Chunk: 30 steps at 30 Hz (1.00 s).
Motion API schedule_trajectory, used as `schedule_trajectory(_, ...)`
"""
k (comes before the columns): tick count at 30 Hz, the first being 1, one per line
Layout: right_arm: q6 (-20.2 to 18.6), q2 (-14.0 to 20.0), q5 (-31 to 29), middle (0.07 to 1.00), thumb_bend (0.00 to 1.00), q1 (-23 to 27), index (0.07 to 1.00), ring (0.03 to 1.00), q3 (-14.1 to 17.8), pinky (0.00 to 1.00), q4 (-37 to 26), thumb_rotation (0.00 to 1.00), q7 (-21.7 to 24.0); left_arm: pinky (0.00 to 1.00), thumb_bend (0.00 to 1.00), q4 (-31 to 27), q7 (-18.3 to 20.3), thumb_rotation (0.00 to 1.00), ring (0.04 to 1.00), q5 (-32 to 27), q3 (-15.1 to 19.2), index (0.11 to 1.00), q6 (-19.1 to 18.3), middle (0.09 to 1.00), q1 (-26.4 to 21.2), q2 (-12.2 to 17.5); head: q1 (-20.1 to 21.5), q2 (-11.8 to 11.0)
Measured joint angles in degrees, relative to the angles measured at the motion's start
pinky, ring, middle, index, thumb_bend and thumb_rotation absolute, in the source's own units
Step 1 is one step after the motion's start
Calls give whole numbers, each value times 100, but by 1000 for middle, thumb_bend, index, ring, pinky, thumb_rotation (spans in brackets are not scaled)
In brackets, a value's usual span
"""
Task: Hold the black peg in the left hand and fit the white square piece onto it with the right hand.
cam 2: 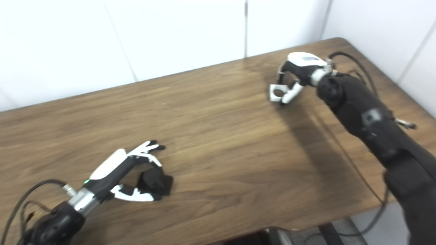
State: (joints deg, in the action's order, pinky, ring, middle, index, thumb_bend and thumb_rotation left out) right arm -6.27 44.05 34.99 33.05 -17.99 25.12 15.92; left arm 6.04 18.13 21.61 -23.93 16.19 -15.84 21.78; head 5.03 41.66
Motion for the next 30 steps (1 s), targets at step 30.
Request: schedule_trajectory(30, 720, 73, -322, 818, 519, -172, 483, 902, 339, 888, -102, 122, 265, 981, 521, 250, -354, 79, 1000, 309, -286, 492, -359, 936, -261, -444, -1531, 158)
